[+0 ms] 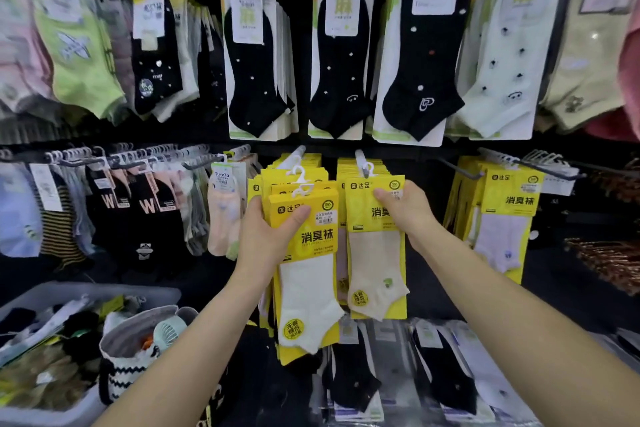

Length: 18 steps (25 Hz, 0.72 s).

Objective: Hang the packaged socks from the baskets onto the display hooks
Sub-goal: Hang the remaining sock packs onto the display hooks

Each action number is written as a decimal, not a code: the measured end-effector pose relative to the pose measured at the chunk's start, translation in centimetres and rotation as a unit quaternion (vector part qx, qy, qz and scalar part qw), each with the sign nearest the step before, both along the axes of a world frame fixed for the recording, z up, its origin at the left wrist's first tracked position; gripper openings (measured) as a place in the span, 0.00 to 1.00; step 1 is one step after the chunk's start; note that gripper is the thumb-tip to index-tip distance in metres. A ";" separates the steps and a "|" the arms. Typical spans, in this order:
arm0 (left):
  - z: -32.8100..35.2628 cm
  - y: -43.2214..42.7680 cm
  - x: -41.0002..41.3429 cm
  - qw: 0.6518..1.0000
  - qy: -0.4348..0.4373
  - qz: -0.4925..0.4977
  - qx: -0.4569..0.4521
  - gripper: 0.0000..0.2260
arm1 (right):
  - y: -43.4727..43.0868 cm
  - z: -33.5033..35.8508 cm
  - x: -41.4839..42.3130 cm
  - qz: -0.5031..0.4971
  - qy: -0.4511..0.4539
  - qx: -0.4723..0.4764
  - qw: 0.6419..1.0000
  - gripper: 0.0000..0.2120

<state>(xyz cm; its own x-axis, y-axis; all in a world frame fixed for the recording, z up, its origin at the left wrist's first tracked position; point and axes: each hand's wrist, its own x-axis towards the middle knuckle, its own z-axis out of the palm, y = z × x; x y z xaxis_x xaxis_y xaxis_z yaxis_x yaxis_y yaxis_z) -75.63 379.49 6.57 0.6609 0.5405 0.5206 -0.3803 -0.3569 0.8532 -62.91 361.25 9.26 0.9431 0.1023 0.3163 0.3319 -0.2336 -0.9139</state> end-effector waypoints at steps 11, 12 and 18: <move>-0.9 -0.5 0.2 0.999 0.012 -0.026 -0.014 0.12 | 1.3 -0.7 0.0 -0.019 0.024 -0.045 0.998 0.17; -1.0 -0.8 0.3 0.999 0.015 -0.030 -0.015 0.12 | 1.2 -0.7 0.0 -0.016 0.023 -0.040 0.999 0.15; -1.9 -1.7 1.0 0.997 0.040 -0.062 -0.038 0.11 | 0.2 -0.7 -0.6 -0.015 -0.018 -0.013 1.000 0.13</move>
<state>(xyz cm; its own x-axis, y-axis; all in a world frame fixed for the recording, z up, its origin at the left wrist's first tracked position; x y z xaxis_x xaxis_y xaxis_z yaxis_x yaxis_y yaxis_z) -74.67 377.75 4.72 0.7636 0.4871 0.4238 -0.3466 -0.2444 0.9056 -63.52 361.43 8.54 0.9341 0.0817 0.3476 0.3566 -0.2674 -0.8952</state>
